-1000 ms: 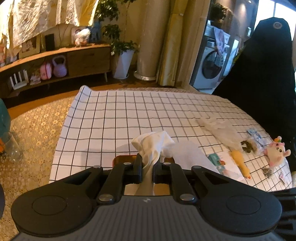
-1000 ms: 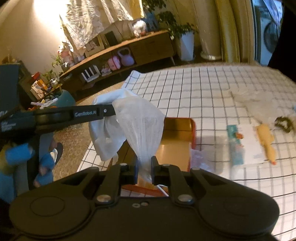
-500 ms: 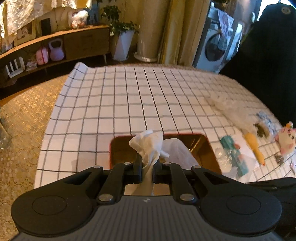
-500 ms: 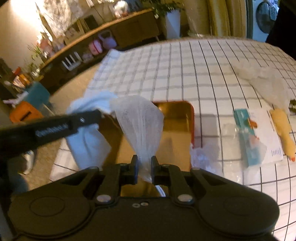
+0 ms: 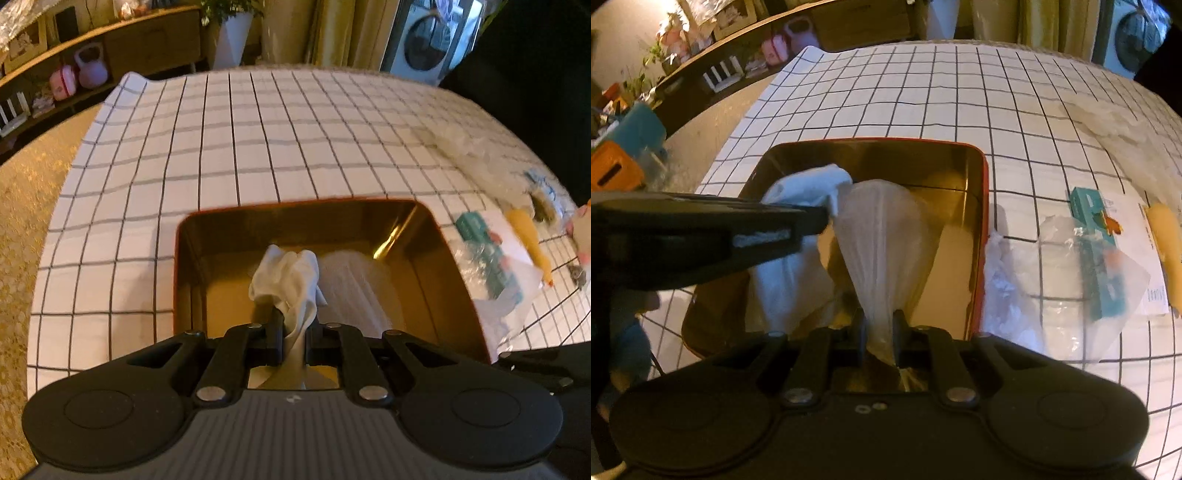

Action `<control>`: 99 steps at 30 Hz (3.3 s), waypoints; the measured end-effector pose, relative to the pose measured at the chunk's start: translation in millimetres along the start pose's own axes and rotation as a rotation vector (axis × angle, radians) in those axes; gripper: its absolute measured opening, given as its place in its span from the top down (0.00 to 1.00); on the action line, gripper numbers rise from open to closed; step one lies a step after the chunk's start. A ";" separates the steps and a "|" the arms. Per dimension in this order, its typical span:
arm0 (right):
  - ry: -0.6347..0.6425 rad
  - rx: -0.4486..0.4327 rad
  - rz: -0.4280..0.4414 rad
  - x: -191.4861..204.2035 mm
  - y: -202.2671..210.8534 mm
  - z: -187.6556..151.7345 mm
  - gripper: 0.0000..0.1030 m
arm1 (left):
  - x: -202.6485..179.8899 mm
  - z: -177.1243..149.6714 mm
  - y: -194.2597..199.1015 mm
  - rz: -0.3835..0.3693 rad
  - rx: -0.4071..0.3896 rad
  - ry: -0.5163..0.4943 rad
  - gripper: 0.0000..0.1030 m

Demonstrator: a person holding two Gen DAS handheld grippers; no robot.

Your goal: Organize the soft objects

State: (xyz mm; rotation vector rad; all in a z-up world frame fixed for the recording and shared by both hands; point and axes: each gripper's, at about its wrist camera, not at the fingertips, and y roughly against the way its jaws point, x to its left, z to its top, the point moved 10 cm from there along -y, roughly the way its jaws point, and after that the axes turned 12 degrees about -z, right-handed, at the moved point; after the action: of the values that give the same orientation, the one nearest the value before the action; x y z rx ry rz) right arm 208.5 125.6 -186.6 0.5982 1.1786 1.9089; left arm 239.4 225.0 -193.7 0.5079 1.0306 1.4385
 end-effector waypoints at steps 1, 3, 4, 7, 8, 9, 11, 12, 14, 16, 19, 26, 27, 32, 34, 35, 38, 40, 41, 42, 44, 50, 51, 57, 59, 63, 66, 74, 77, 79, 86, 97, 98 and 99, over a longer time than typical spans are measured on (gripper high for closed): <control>0.004 0.001 -0.001 1.1 0.3 0.2 0.86 | 0.0 -2.3 -1.9 0.003 0.008 -0.001 0.90; 0.012 -0.003 -0.007 1.7 1.3 0.0 0.82 | 1.3 -5.9 -5.0 0.008 0.020 -0.005 0.90; 0.016 -0.006 -0.012 2.3 1.5 0.0 0.80 | 0.9 -7.6 -5.4 0.011 0.022 -0.006 0.90; 0.014 -0.008 -0.005 0.4 3.8 1.9 0.77 | 0.1 -9.5 -6.8 0.018 0.030 -0.013 0.90; 0.016 -0.011 -0.005 -0.3 4.8 1.5 0.76 | -0.4 -10.8 -7.5 0.019 0.032 -0.016 0.90; 0.019 -0.013 -0.005 1.1 5.2 2.5 0.75 | 0.3 -11.0 -6.3 0.017 0.034 -0.016 0.90; 0.019 -0.017 -0.001 0.5 6.5 3.1 0.73 | -0.1 -13.3 -7.5 0.015 0.042 -0.015 0.90; 0.017 -0.019 0.002 0.1 8.1 2.6 0.72 | -0.4 -13.4 -7.9 0.015 0.046 -0.013 0.90; 0.022 -0.026 -0.002 -0.2 11.1 1.3 0.70 | -1.3 -14.2 -7.4 0.019 0.049 -0.014 0.90; 0.025 -0.035 -0.002 -0.2 14.6 0.8 0.67 | -1.6 -13.1 -8.1 0.021 0.048 -0.014 0.90; 0.017 -0.051 0.004 -0.9 20.0 1.8 0.64 | -2.9 -13.4 -5.2 0.024 0.045 -0.006 0.90; 0.016 -0.091 0.004 -6.1 35.7 3.2 0.54 | -10.1 -12.2 6.1 0.017 0.021 -0.009 0.87; 0.014 -0.096 0.009 -7.0 38.4 3.2 0.52 | -11.2 -12.0 7.8 0.020 0.018 -0.013 0.85; 0.022 -0.126 0.012 -11.6 52.0 2.0 0.46 | -18.0 -11.0 18.8 0.008 -0.012 -0.017 0.56; 0.024 -0.139 0.014 -14.4 57.9 1.7 0.41 | -20.5 -10.1 25.3 0.008 -0.038 -0.018 0.35; 0.024 -0.147 0.014 -15.7 61.3 1.3 0.40 | -21.9 -9.5 29.4 0.011 -0.051 -0.020 0.35; 0.028 -0.165 0.019 -20.8 72.2 -0.2 0.38 | -26.8 -9.8 37.2 0.009 -0.063 -0.020 0.35; 0.026 -0.180 0.026 -25.1 80.1 -0.9 0.33 | -30.4 -10.7 44.1 0.010 -0.077 -0.014 0.35; 0.024 -0.187 0.030 -27.8 84.3 -1.2 0.32 | -32.7 -11.2 47.5 0.010 -0.081 -0.014 0.35; 0.020 -0.196 0.031 -31.3 89.3 -1.7 0.31 | -35.3 -11.2 50.9 0.004 -0.087 -0.013 0.35; 0.013 -0.210 0.039 -37.8 98.4 -3.0 0.30 | -42.6 -11.2 58.2 -0.005 -0.097 -0.011 0.35; -0.019 -0.251 0.043 -61.3 121.5 -7.3 0.22 | -69.7 -11.7 77.0 -0.037 -0.134 -0.051 0.34; -0.026 -0.260 0.042 -66.9 125.7 -8.2 0.21 | -75.0 -12.0 79.8 -0.043 -0.139 -0.058 0.31; -0.058 -0.301 0.029 -97.7 143.7 -15.3 0.18 | -104.7 -12.3 91.9 -0.061 -0.171 -0.103 0.27; -0.067 -0.312 0.021 -109.5 148.4 -18.3 0.16 | -115.2 -13.7 93.0 -0.073 -0.171 -0.113 0.24; -0.081 -0.333 -0.012 -137.5 155.6 -27.8 0.12 | -132.8 -15.8 91.6 -0.095 -0.185 -0.132 0.21; -0.095 -0.336 -0.038 -158.7 157.8 -37.5 0.11 | -146.1 -18.8 85.7 -0.132 -0.180 -0.145 0.17; -0.198 -0.315 -0.096 -226.0 153.1 -62.4 0.10 | -187.2 -31.5 62.9 -0.180 -0.185 -0.172 0.04; -0.233 -0.301 -0.120 -251.1 145.8 -72.7 0.10 | -199.0 -43.8 48.9 -0.178 -0.181 -0.152 0.04; -0.253 -0.288 -0.135 -265.7 141.9 -80.0 0.10 | -204.1 -52.1 40.2 -0.157 -0.179 -0.135 0.04; -0.299 -0.236 -0.174 -305.6 122.3 -103.8 0.10 | -203.0 -72.9 18.2 -0.081 -0.153 -0.056 0.04; -0.347 -0.168 -0.209 -348.2 90.6 -124.1 0.10 | -201.3 -84.0 -28.4 0.054 -0.083 -0.051 0.04; -0.350 -0.166 -0.212 -351.4 87.7 -124.3 0.10 | -201.0 -81.7 -31.7 0.056 -0.087 -0.053 0.04; -0.350 -0.164 -0.214 -353.6 84.8 -123.8 0.10 | -200.3 -79.0 -35.4 0.064 -0.091 -0.054 0.04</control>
State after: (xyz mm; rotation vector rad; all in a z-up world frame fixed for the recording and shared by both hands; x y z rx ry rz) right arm 287.9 -249.4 -162.2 0.6572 0.8193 1.6207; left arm 229.1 7.7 -209.4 0.5149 0.9092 1.5127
